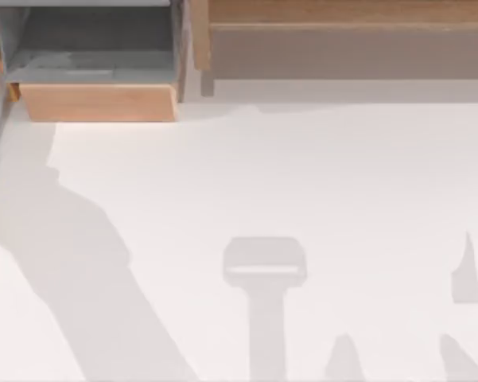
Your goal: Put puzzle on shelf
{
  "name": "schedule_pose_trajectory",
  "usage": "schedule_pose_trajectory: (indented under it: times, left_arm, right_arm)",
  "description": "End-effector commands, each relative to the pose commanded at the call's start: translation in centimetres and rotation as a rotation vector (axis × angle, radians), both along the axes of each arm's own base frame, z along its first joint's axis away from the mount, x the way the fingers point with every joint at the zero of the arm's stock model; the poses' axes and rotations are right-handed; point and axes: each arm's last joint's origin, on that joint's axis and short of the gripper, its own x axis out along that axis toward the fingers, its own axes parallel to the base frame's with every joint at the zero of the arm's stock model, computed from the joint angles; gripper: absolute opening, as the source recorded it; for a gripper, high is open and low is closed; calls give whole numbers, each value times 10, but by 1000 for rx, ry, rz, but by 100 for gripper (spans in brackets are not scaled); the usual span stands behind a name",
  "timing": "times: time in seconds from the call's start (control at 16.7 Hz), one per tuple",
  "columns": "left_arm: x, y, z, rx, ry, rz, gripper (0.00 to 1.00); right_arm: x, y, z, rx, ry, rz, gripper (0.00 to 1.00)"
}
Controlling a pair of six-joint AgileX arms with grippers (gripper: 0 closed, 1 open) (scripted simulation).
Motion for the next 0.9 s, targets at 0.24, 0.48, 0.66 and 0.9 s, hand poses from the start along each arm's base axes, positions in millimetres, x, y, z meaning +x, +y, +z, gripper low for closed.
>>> schedule_pose_trajectory:
  times: [0.24, 0.48, 0.66, 0.9]
  left_arm:
    - [18, -46, -12, -150, 179, 54, 100]
    - [25, -62, -28, -212, 286, 98, 100]
    - [25, -62, -28, -212, 286, 98, 100]
    - [22, -60, -23, -213, 284, 101, 100]
  right_arm:
    - [0, 0, 0, 0, 0, 0, 100]
    - [0, 0, 0, 0, 0, 0, 100]
    - [0, 0, 0, 0, 0, 0, 100]
    - [0, 0, 0, 0, 0, 0, 100]
